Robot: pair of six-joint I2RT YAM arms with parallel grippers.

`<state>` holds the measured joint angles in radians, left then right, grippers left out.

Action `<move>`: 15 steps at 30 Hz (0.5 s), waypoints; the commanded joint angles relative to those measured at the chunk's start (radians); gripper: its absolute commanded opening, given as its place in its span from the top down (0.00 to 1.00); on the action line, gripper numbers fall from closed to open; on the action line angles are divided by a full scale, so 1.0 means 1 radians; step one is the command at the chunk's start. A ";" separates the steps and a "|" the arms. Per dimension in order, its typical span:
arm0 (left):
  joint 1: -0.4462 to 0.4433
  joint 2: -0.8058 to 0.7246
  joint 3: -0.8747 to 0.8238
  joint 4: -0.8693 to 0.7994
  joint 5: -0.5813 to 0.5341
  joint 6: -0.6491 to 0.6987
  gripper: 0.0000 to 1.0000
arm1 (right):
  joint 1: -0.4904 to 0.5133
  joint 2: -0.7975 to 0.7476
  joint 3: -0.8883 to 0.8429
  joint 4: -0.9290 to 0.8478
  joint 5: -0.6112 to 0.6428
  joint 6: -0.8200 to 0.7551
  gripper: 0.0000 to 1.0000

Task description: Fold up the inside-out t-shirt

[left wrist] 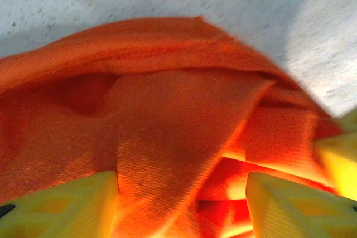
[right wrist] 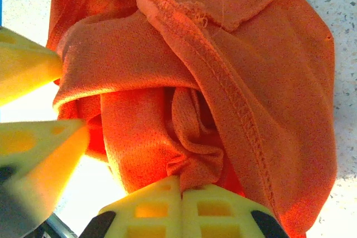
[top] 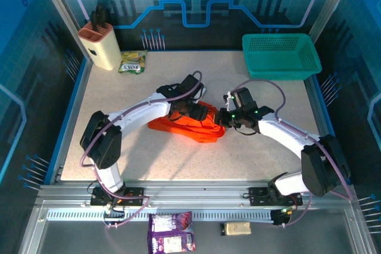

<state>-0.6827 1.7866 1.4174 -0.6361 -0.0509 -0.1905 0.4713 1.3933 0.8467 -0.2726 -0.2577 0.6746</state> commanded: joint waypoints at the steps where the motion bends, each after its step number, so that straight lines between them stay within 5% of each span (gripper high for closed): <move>1: 0.005 0.048 0.043 -0.100 -0.069 0.065 0.39 | 0.015 -0.031 0.027 -0.029 0.019 -0.018 1.00; 9: 0.135 -0.024 0.011 -0.065 -0.006 0.059 0.88 | 0.005 -0.097 0.118 -0.153 0.102 -0.086 1.00; 15: 0.350 -0.165 -0.016 -0.006 0.259 0.025 0.98 | -0.087 -0.184 0.184 -0.245 0.132 -0.124 1.00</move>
<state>-0.4225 1.7206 1.4097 -0.6697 0.0689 -0.1356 0.4366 1.2636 0.9836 -0.4213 -0.1715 0.5915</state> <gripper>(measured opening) 0.063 0.040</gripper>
